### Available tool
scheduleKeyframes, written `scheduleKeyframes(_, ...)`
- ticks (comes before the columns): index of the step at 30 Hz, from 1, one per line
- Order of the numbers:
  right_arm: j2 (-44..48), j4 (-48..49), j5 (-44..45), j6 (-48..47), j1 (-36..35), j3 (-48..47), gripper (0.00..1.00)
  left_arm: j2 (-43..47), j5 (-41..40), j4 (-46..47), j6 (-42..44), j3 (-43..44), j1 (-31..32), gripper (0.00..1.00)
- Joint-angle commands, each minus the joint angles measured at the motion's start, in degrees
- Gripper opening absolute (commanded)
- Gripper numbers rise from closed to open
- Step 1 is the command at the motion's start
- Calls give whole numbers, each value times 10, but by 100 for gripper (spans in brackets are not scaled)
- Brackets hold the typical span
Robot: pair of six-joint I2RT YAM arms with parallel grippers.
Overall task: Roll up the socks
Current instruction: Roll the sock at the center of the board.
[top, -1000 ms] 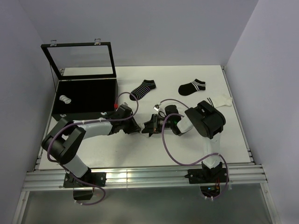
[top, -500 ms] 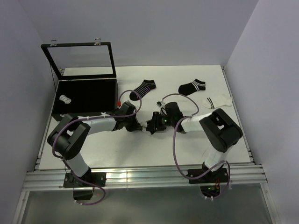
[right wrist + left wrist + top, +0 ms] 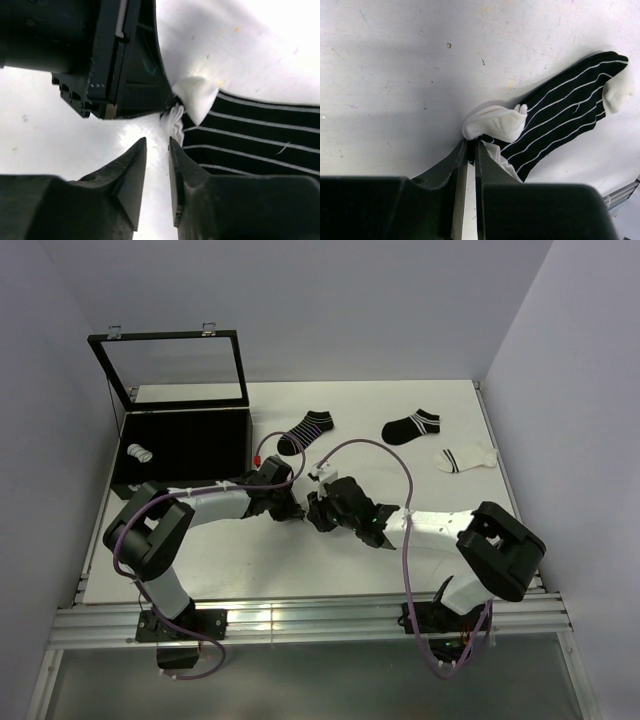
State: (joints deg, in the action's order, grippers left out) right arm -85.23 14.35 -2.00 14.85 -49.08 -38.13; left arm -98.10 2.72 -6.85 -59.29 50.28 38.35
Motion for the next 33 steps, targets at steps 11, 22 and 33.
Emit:
scheduleKeyframes(11,-71,74,112,-94,-55,-11,26,-28,-32,-79,29,0,3,13)
scheduleKeyframes(22,-81,52,148,-64,-59,-2,31,-26,-32,-80,30,1,3,13)
scheduleKeyframes(33,-26,31,130,-87,-59,-20,40,-26,-25,-83,34,3,3,13)
